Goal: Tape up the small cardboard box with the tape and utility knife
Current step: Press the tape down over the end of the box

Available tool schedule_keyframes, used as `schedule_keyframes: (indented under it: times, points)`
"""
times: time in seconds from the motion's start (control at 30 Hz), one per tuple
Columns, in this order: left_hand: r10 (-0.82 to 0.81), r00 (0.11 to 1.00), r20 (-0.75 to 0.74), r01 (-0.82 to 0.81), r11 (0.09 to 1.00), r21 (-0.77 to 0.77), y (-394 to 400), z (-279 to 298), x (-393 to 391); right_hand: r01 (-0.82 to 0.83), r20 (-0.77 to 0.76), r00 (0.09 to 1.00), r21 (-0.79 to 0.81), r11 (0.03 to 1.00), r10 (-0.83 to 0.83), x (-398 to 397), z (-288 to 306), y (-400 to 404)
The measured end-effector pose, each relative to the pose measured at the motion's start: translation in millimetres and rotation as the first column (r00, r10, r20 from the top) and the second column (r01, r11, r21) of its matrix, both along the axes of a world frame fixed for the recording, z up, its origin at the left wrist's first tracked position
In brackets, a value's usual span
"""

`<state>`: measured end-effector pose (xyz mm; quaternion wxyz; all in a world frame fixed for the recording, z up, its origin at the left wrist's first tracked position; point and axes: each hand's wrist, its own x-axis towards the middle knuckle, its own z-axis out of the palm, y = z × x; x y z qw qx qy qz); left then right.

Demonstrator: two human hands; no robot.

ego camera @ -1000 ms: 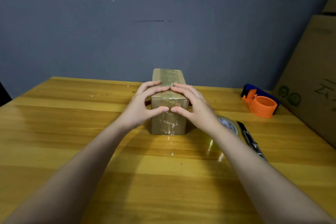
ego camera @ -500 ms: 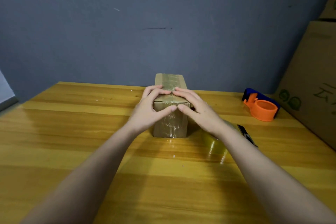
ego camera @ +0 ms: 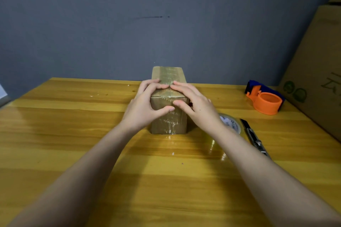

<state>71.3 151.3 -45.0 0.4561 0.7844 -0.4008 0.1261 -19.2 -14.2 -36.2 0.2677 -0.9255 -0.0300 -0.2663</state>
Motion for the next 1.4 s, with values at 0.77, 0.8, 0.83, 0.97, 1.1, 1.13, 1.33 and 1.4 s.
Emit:
schedule_keyframes:
  times: [0.77, 0.8, 0.83, 0.97, 1.1, 1.13, 1.33, 1.4]
  points:
    - [-0.051, 0.997, -0.052, 0.053, 0.998, 0.028, 4, 2, 2, 0.03, 0.062, 0.997, 0.225, 0.974, -0.045, 2, -2, 17]
    - [-0.06, 0.997, -0.048, 0.062, 0.997, 0.04, 4, 2, 2, 0.032, 0.062, 0.997, 0.214, 0.976, -0.047, 2, -2, 17]
    - [-0.067, 0.997, -0.043, 0.069, 0.996, 0.048, 5, 2, 3, 0.033, 0.053, 0.998, 0.198, 0.98, -0.044, 1, -2, 17]
    - [-0.105, 0.994, -0.028, 0.106, 0.993, 0.052, 8, 0, 7, 0.026, 0.006, 1.0, 0.079, 0.997, -0.027, -2, -1, 9]
    - [-0.121, 0.992, -0.026, 0.122, 0.991, 0.052, 9, 0, 9, 0.007, -0.051, 0.999, -0.024, 1.0, -0.008, -4, 0, 3]
    - [-0.123, 0.992, -0.024, 0.124, 0.991, 0.051, 9, 0, 8, 0.006, -0.058, 0.998, -0.044, 0.999, -0.009, -4, 1, 2]
    - [-0.135, 0.99, -0.031, 0.137, 0.988, 0.071, 9, 0, 7, 0.001, -0.119, 0.993, -0.16, 0.987, -0.02, -5, 4, -1]
    - [-0.128, 0.991, -0.037, 0.13, 0.989, 0.068, 9, 1, 5, -0.029, -0.132, 0.991, -0.11, 0.993, 0.014, -5, 5, -2]
